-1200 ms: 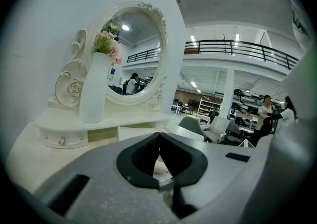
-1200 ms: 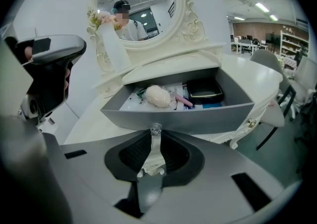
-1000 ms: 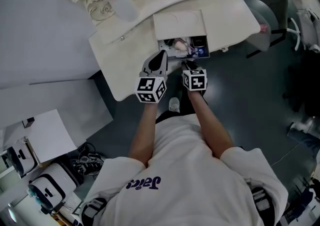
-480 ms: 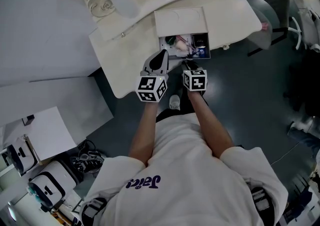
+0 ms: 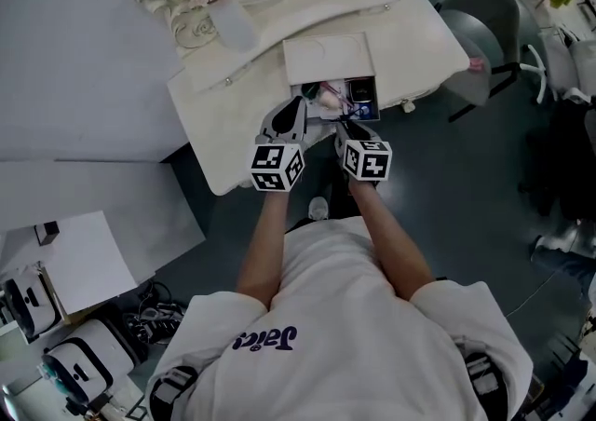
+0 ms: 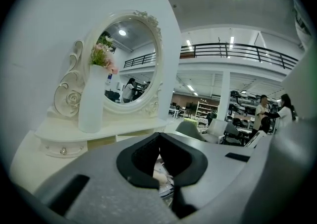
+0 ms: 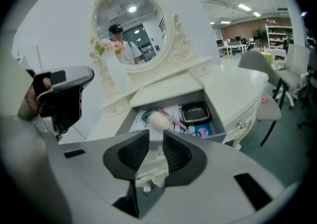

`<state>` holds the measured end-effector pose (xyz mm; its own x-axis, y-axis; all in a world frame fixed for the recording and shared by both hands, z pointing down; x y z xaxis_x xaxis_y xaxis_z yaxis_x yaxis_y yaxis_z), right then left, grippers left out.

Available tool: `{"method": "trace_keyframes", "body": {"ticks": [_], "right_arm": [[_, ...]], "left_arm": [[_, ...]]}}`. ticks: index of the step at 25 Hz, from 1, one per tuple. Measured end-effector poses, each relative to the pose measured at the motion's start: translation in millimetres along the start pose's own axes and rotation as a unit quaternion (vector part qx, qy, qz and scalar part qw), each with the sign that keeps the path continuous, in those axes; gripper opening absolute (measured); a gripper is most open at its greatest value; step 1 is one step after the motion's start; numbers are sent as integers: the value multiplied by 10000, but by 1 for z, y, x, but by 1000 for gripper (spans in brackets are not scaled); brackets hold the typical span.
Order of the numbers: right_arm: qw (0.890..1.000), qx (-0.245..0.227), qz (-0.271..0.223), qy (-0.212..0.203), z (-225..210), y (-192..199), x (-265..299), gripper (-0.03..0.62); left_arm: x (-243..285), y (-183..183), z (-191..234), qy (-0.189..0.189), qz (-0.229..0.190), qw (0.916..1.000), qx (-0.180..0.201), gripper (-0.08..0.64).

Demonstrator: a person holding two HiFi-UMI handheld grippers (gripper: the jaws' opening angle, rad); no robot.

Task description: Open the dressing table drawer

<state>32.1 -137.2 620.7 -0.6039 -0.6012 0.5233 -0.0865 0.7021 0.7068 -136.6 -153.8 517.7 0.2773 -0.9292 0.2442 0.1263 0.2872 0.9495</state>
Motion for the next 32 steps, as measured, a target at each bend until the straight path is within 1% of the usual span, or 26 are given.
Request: {"method": "trace_keyframes", "body": {"ticks": [3, 5, 7, 9, 13, 19, 22, 25, 32], "right_arm": [[9983, -312, -498, -27, 13, -35, -16, 86], [9945, -746, -740, -16, 25, -56, -27, 76], [9880, -1235, -924, 33, 36, -74, -39, 55], [9808, -1601, -1115, 77, 46, -89, -52, 43], [9677, -2022, -1502, 84, 66, -112, -74, 23], [9457, -2486, -2092, 88, 100, -138, -105, 9], [9381, -2610, -2277, 75, 110, -146, -114, 9], [9363, -2612, -2345, 76, 114, -146, -118, 9], [9373, -2550, -2372, 114, 113, -143, -122, 9]], "left_arm": [[-3, -16, -5, 53, -175, 9998, 64, 15], [-7, -26, -8, 91, -277, 9995, 100, 15], [-10, -35, -12, 135, -378, 9991, 142, 15], [-13, -43, -17, 170, -472, 9986, 194, 15], [-20, -58, -24, 225, -648, 9972, 285, 15], [-37, -79, -28, 207, -963, 9940, 484, 15], [-44, -89, -29, 159, -1090, 9922, 578, 15], [-48, -91, -30, 151, -1142, 9914, 621, 15], [-52, -88, -29, 177, -1107, 9919, 601, 15]]}}
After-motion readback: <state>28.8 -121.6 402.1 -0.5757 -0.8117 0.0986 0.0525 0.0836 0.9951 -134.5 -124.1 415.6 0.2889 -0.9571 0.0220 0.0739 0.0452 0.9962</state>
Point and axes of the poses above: the fingertips, and each gripper's own axes: x forward along the fingers, z to its left, y out of its underside, the point moved 7 cm from there along -x, backward along the fingers, and after that the axes turned 12 degrees about -y, right-handed, at the moved point
